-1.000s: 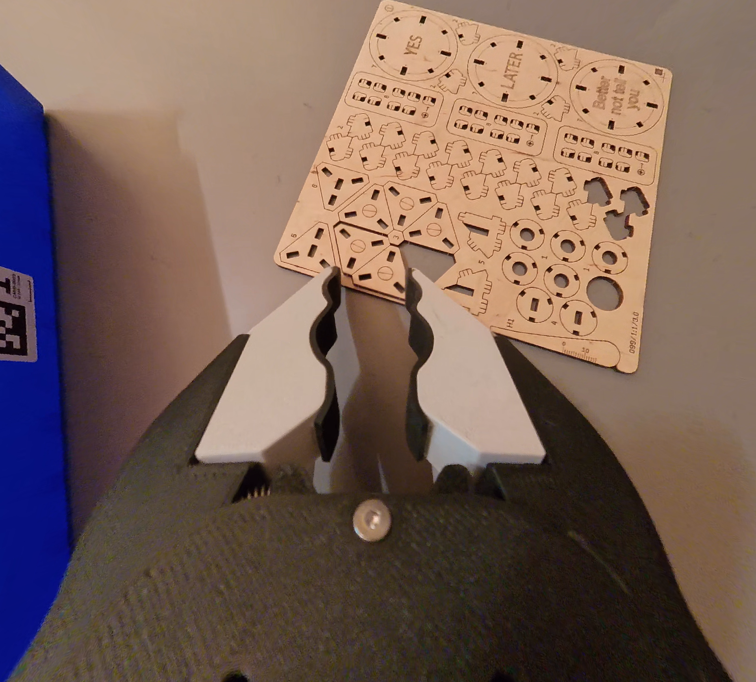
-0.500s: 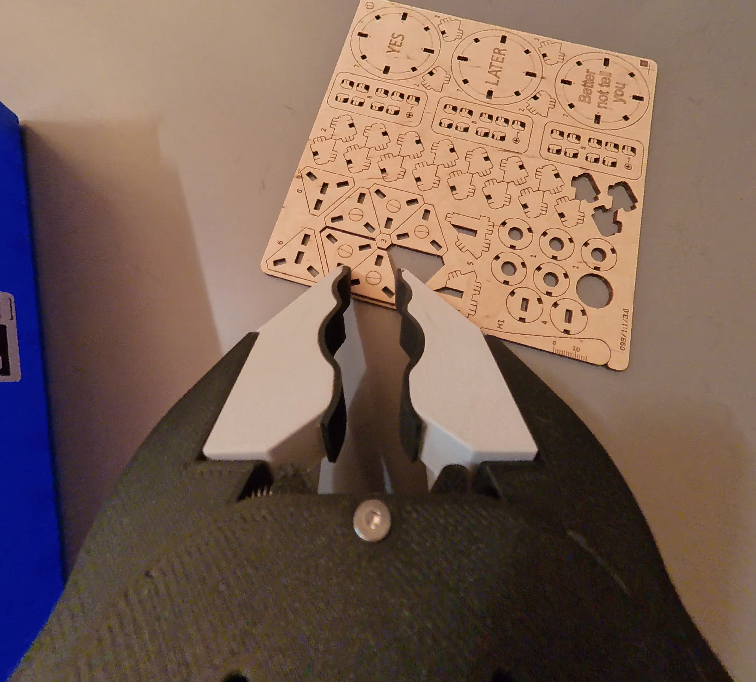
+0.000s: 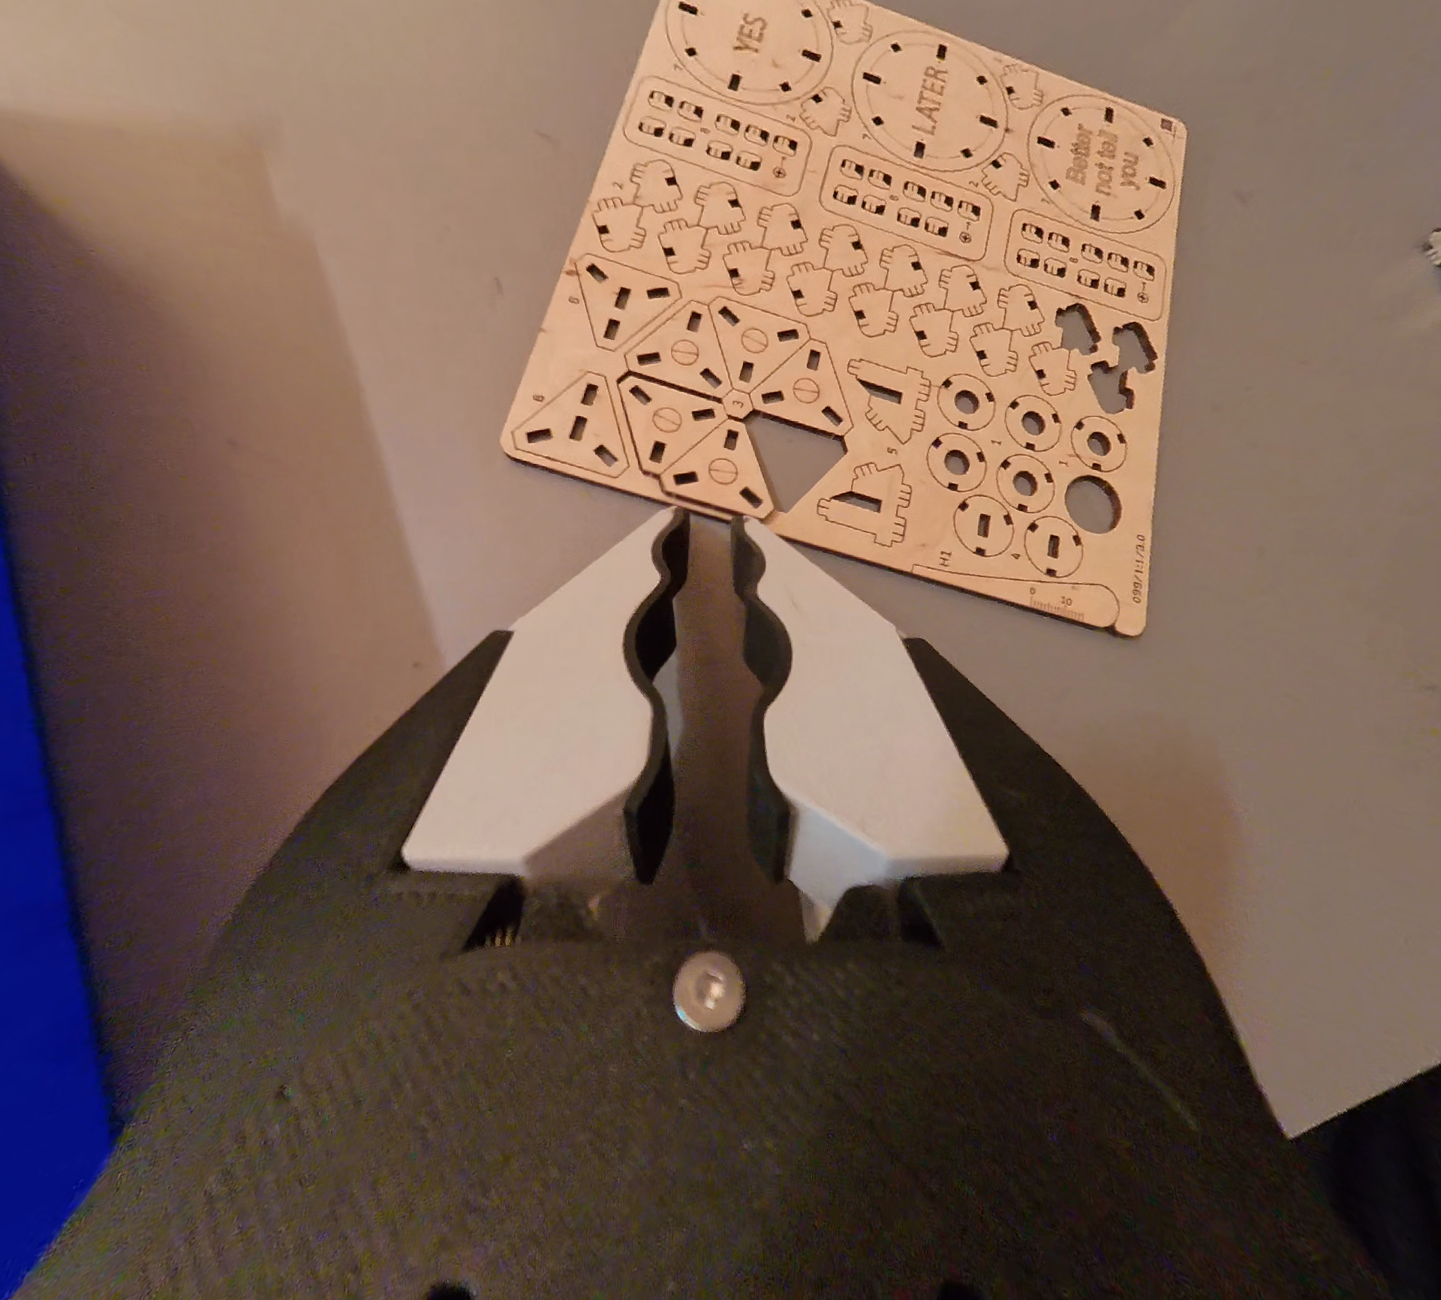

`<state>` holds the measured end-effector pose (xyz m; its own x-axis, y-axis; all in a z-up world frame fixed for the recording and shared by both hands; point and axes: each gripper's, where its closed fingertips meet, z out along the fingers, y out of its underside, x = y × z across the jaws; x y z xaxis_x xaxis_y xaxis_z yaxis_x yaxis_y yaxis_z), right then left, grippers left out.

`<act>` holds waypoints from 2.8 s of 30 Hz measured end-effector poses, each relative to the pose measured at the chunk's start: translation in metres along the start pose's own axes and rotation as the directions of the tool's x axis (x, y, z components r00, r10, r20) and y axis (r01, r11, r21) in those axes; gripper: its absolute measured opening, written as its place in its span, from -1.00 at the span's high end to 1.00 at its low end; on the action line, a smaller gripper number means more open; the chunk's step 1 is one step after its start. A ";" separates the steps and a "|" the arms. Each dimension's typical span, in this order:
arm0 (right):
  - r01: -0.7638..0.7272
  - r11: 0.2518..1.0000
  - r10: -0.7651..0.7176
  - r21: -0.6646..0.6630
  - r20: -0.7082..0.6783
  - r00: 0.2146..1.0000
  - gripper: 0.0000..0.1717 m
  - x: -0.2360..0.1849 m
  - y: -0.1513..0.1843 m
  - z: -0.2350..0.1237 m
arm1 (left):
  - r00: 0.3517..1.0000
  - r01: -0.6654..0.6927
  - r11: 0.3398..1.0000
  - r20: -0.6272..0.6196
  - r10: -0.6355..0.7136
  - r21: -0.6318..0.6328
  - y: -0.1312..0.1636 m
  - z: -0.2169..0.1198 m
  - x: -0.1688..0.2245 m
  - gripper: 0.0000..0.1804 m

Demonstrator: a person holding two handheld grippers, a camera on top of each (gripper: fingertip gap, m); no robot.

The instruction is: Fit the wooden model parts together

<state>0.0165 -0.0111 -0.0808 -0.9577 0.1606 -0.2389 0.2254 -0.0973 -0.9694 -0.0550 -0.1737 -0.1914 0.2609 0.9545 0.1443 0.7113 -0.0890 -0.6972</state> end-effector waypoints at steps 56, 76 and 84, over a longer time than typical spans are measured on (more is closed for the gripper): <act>-0.013 1.000 0.013 0.011 0.009 1.000 1.00 0.000 -0.001 -0.001 | 0.977 -0.100 0.995 0.186 0.101 -0.014 -0.015 0.015 -0.015 0.45; -0.018 1.000 0.018 0.016 0.013 1.000 1.00 -0.001 -0.002 -0.001 | 0.973 -0.037 0.999 0.227 0.038 -0.009 -0.025 0.013 -0.021 0.68; -0.023 1.000 0.023 0.020 0.017 1.000 1.00 -0.002 -0.002 -0.002 | 0.960 -0.058 0.993 0.268 0.083 -0.098 -0.020 0.017 -0.015 0.69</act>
<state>0.0183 -0.0095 -0.0782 -0.9552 0.1412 -0.2600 0.2441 -0.1203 -0.9623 -0.0836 -0.1813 -0.1915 0.1340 0.9851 -0.1076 0.7556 -0.1719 -0.6320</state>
